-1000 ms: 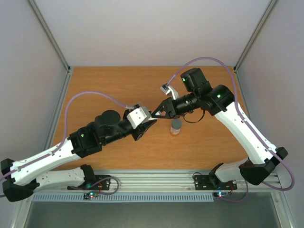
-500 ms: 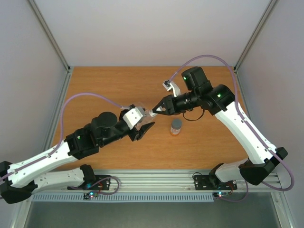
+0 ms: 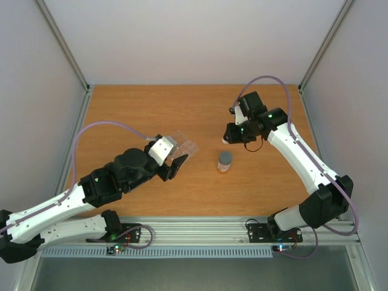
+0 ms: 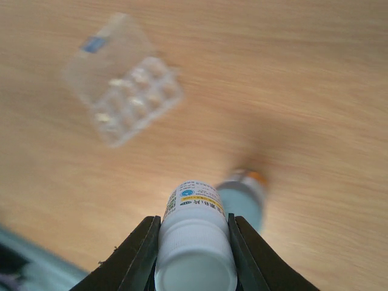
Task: Sort the pills into containers
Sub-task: Place the pill bottle at the center of the board.
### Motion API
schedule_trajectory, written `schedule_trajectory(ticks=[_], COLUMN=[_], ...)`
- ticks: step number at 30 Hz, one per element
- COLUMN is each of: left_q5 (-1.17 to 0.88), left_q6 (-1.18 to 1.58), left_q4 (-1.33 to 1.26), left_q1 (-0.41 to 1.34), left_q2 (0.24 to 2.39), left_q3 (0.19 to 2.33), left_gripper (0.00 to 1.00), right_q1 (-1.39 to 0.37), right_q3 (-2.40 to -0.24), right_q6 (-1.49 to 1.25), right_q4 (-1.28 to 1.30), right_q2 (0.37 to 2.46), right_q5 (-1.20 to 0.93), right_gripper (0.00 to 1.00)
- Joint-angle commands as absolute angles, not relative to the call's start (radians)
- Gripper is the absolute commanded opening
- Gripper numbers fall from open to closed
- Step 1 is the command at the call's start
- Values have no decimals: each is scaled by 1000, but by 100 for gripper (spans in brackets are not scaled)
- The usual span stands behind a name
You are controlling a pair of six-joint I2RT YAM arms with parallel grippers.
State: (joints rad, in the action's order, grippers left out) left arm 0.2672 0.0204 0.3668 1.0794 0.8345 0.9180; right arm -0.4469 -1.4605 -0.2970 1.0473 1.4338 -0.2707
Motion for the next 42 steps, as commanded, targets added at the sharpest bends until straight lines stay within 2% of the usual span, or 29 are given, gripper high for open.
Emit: schedule_trajectory(ticks=[1, 14, 33, 37, 42], left_q5=[325, 377, 407, 418, 425], left_q6=[82, 194, 266, 268, 268], left_q4=[379, 434, 500, 505, 502], left_q1=[1081, 1081, 1081, 1081, 1081], left_q2=[818, 808, 758, 756, 761], left_q3=[901, 873, 862, 862, 862], left_gripper=[67, 68, 70, 70, 70], right_q1=[-393, -334, -287, -283, -278], right_q3=[-1358, -1096, -987, -978, -968], right_q6=[-229, -256, -270, -271, -272], right_q4=[1006, 834, 613, 604, 598], right_q2=[1453, 1498, 1645, 1655, 1655], right_q5=[-62, 86, 121, 120, 109], right_gripper=[13, 13, 15, 19, 29])
